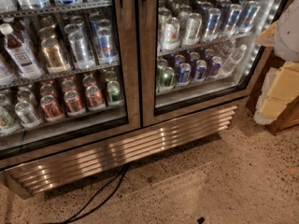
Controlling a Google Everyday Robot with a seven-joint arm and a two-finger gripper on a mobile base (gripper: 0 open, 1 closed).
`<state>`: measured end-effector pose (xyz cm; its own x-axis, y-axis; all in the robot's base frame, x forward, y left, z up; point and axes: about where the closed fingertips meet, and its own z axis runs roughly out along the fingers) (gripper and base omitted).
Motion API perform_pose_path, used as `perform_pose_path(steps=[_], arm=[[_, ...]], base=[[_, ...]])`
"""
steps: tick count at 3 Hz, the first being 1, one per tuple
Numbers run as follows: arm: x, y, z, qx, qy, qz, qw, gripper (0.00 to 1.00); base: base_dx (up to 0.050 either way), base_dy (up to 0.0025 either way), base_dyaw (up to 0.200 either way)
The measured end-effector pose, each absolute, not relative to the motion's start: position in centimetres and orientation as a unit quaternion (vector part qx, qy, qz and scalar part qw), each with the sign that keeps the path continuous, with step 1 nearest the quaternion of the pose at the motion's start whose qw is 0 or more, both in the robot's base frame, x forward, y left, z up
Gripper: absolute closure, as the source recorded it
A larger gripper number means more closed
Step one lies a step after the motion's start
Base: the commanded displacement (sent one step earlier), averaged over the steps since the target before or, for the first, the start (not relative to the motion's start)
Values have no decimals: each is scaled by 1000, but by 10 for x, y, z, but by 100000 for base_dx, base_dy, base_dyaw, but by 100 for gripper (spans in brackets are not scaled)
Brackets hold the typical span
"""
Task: Open right fridge door
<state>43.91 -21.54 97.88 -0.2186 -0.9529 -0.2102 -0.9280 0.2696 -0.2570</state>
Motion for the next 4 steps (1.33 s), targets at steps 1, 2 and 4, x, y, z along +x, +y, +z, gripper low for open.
perform_pose_path(steps=[1,2,4], arm=[[439,-215,979,-603,780,-38,164,0],[443,-199,971,-612,770,4,181,0],[453,-131,949,-635,705,191,250,0]], base=[[0,0,0],[0,0,0],[0,0,0]])
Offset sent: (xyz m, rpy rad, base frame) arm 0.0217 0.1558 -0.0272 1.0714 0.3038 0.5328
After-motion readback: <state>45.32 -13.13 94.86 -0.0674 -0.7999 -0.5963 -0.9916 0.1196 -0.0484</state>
